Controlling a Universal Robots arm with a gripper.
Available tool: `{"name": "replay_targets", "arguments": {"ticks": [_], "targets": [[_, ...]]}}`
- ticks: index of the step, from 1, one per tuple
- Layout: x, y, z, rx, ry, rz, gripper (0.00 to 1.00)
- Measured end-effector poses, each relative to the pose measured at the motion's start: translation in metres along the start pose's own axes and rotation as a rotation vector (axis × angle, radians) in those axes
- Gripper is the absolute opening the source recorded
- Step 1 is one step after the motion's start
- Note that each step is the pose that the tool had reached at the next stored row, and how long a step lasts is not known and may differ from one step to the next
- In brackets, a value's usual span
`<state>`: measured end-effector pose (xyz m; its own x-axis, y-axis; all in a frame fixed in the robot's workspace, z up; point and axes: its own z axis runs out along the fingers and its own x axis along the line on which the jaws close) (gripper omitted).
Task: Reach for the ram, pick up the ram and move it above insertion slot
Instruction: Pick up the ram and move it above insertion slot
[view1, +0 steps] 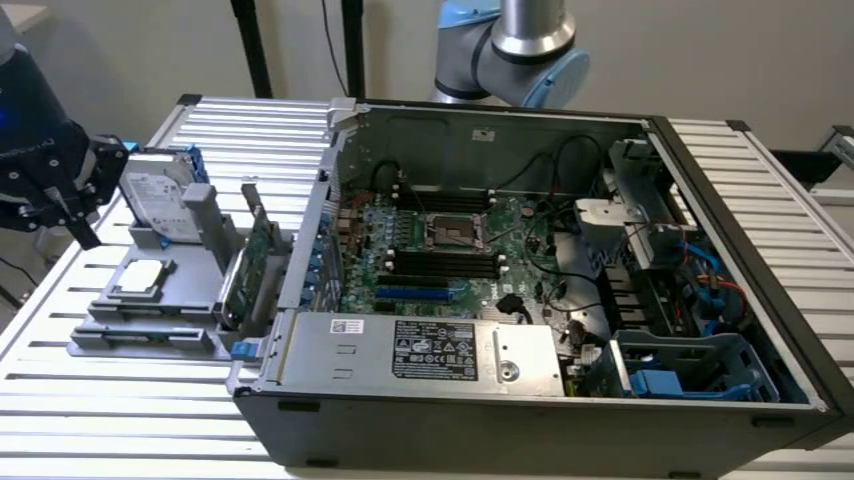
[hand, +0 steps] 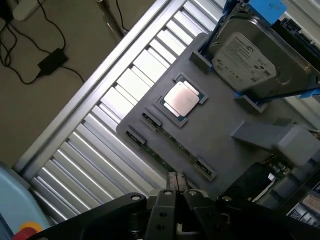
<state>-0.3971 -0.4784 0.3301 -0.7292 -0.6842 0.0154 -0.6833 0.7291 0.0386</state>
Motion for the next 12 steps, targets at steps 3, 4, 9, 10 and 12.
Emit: {"name": "replay_targets", "arguments": {"ticks": [3, 4, 9, 10, 12], "targets": [[0.0, 0.0, 0.0, 0.0009, 0.0021, -0.055, 0.11], [0.0, 0.0, 0.0, 0.0012, 0.0028, -0.073, 0.11], [0.0, 0.0, 0.0003, 0.005, 0.0042, -0.164, 0.11], [0.0, 0.0, 0.0005, 0.0065, 0.0038, -0.182, 0.11], [0.0, 0.0, 0.001, 0.0095, 0.0027, -0.219, 0.11]]}}
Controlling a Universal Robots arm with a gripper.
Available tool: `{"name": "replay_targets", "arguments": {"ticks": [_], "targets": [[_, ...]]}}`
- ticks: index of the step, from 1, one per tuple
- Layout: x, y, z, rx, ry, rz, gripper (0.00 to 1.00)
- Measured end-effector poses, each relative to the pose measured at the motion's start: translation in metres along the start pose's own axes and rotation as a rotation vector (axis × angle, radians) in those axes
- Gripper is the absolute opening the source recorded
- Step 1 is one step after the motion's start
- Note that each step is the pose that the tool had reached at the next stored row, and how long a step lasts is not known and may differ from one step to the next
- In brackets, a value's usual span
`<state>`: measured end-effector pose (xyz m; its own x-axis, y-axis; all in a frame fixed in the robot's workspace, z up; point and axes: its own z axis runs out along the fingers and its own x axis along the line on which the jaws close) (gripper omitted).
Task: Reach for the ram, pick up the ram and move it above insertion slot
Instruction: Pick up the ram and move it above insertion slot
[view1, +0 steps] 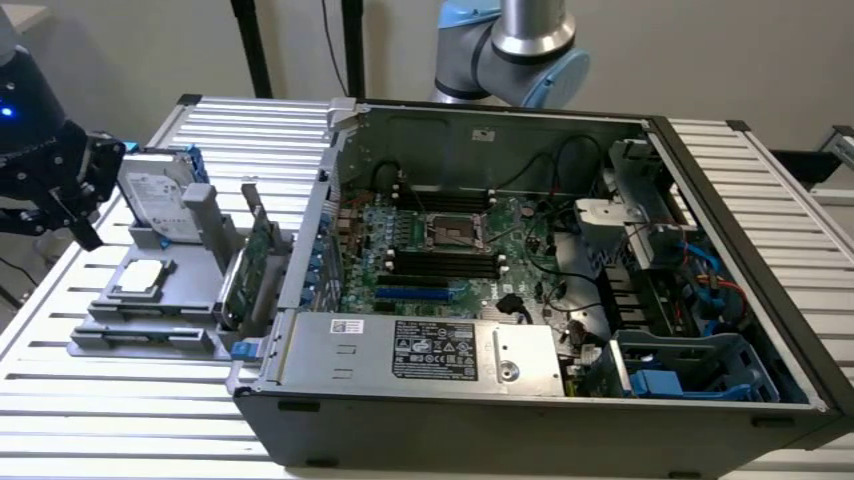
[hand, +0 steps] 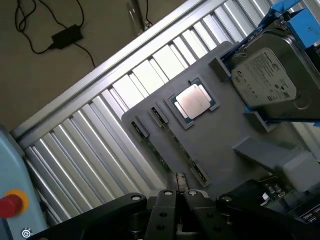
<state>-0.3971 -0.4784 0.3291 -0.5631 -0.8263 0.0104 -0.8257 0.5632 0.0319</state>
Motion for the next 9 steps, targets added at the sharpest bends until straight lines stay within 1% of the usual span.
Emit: {"name": "replay_targets", "arguments": {"ticks": [5, 9], "targets": [[0.0, -0.0001, 0.0016, 0.0069, -0.0014, -0.09, 0.11], [0.0, -0.0001, 0.0033, 0.0096, -0.0005, -0.163, 0.11]]}}
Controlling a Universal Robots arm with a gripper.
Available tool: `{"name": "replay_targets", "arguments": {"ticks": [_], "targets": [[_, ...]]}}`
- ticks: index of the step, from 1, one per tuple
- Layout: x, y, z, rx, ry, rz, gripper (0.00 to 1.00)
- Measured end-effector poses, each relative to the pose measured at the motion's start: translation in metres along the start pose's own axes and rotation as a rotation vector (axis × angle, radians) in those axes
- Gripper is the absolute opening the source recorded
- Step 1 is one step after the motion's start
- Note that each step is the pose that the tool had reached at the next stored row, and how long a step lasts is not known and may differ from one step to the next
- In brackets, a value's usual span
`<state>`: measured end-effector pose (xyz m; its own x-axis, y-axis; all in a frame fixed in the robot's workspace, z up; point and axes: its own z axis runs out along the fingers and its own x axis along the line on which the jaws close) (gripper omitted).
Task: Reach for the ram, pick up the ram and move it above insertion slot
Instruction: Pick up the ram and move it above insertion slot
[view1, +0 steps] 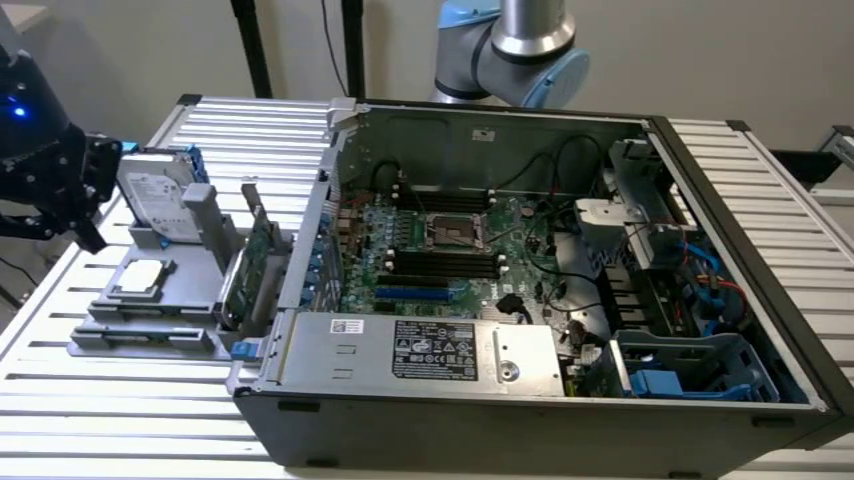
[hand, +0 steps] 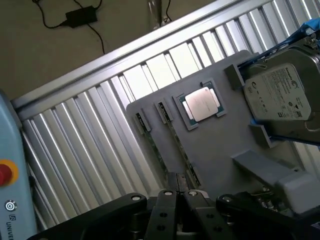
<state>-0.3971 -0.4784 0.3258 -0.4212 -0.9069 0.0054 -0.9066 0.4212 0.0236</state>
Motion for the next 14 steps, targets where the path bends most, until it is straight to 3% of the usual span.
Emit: {"name": "replay_targets", "arguments": {"ticks": [14], "targets": [[0.0, -0.0002, 0.0083, 0.0048, 0.0043, -0.255, 0.11]]}}
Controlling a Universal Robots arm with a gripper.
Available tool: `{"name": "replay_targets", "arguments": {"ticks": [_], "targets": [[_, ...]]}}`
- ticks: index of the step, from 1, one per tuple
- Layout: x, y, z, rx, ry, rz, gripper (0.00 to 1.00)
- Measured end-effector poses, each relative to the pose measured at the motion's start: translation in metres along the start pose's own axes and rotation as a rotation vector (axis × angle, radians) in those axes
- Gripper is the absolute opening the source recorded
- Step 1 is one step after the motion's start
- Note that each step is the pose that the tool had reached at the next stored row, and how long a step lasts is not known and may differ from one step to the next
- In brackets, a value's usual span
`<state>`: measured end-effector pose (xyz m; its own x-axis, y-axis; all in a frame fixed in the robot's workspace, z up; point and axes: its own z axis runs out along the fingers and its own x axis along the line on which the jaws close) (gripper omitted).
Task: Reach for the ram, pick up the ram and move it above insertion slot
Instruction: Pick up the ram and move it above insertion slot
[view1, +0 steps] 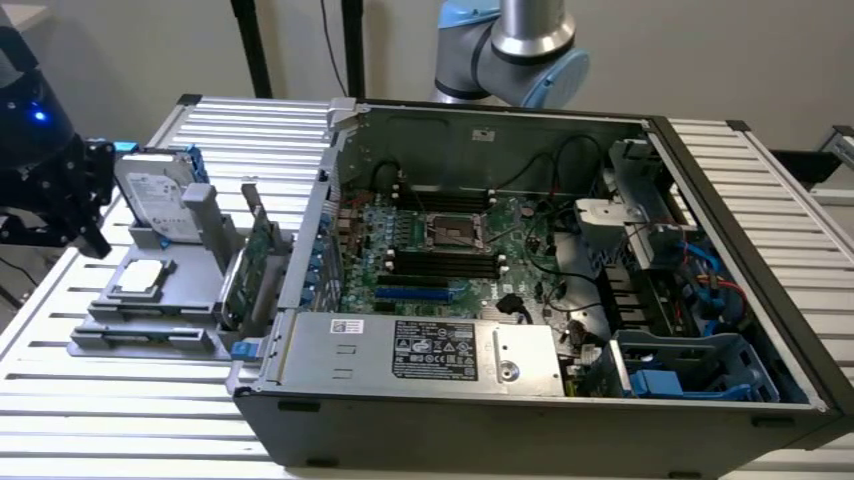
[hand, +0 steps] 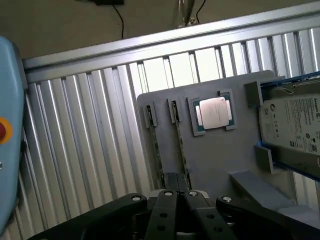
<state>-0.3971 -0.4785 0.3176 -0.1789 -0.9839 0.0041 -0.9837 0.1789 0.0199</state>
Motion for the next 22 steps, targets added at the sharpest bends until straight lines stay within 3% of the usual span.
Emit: {"name": "replay_targets", "arguments": {"ticks": [15, 18, 19, 22], "targets": [[0.0, -0.0002, 0.0094, 0.004, 0.005, -0.272, 0.11], [0.0, -0.0001, 0.0097, 0.0049, 0.0055, -0.297, 0.11], [0.0, 0.0, 0.0099, 0.005, 0.0054, -0.297, 0.12], [0.001, -0.0002, 0.0112, 0.0054, 0.0052, -0.297, 0.3]]}}
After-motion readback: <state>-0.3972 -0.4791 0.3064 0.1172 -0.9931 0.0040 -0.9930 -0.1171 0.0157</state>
